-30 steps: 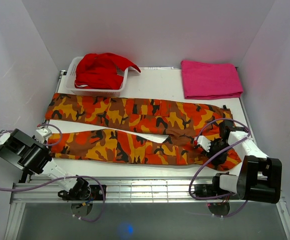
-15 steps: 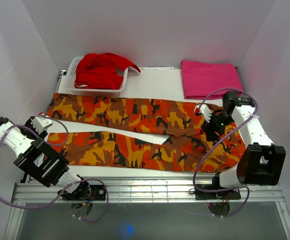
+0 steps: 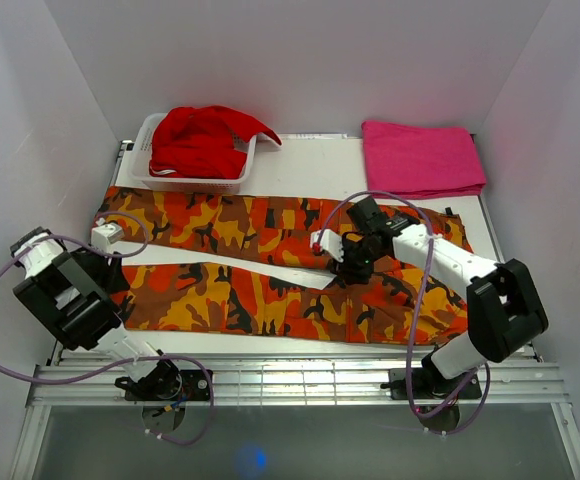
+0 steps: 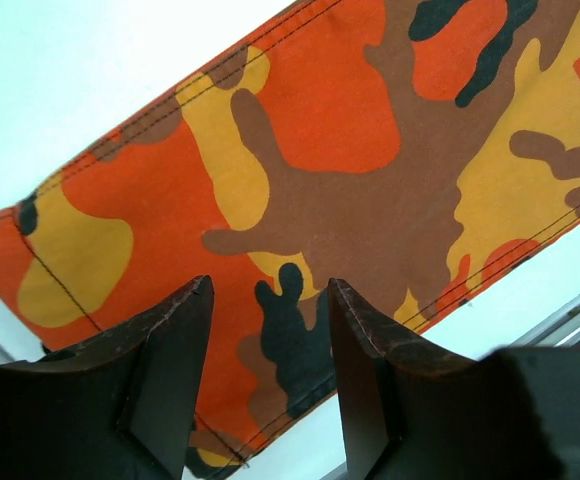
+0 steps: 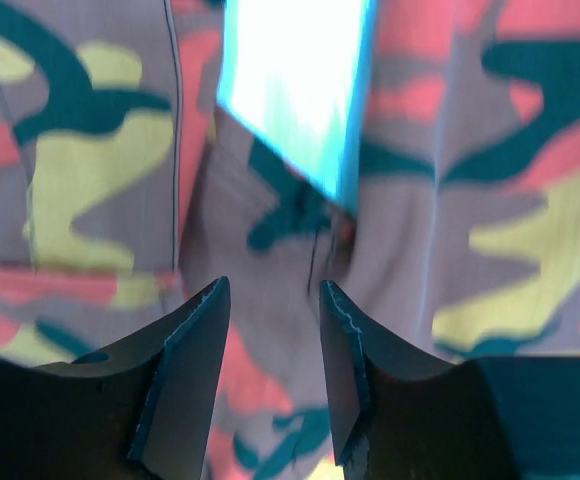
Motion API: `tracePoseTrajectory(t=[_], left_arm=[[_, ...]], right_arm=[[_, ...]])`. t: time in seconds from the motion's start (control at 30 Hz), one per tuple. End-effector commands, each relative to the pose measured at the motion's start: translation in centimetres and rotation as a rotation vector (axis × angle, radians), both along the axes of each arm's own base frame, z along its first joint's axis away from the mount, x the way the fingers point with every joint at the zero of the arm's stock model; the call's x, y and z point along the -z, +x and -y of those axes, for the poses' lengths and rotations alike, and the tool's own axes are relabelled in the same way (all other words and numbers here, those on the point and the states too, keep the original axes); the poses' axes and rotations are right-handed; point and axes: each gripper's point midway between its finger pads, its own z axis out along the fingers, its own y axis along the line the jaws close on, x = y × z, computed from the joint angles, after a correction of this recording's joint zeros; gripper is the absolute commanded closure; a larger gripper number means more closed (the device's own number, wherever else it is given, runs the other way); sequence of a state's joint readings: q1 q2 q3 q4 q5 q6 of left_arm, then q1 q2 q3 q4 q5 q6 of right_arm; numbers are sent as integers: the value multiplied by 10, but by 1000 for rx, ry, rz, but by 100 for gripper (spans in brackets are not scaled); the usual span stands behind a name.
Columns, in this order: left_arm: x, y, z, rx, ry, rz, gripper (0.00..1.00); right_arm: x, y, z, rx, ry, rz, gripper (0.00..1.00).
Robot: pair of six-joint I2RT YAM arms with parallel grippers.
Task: Fold and stack the trousers
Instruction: Flatten the trousers out
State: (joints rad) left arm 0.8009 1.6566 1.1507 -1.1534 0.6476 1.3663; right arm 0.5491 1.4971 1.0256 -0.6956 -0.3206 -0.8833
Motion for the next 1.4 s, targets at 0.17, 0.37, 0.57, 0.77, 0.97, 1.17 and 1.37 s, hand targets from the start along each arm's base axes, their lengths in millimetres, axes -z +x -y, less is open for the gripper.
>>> tracePoseTrajectory(t=[0.17,0.37,0.57,0.77,0.97,1.17,1.37], left_arm=[[15,-6,7,-102,-43,-129,36],[36,-28,5,-110,10,-228,36],[68,-57,0,-115,119,-324,39],[91,-72,-33,-144,283,-422,44],[92,-73,-55,-128,389,-438,47],[91,-74,-69,-89,460,-430,48],[64,-48,-55,-42,361,-304,39]], right_arm=[[42,14,-32,-125,-61,130,48],[66,12,-27,-180,-130,144,47],[81,18,-17,-158,-189,184,70],[83,38,7,-73,-280,280,92],[69,57,31,37,-273,301,92],[45,56,37,59,-225,275,92],[9,31,7,21,-62,144,58]])
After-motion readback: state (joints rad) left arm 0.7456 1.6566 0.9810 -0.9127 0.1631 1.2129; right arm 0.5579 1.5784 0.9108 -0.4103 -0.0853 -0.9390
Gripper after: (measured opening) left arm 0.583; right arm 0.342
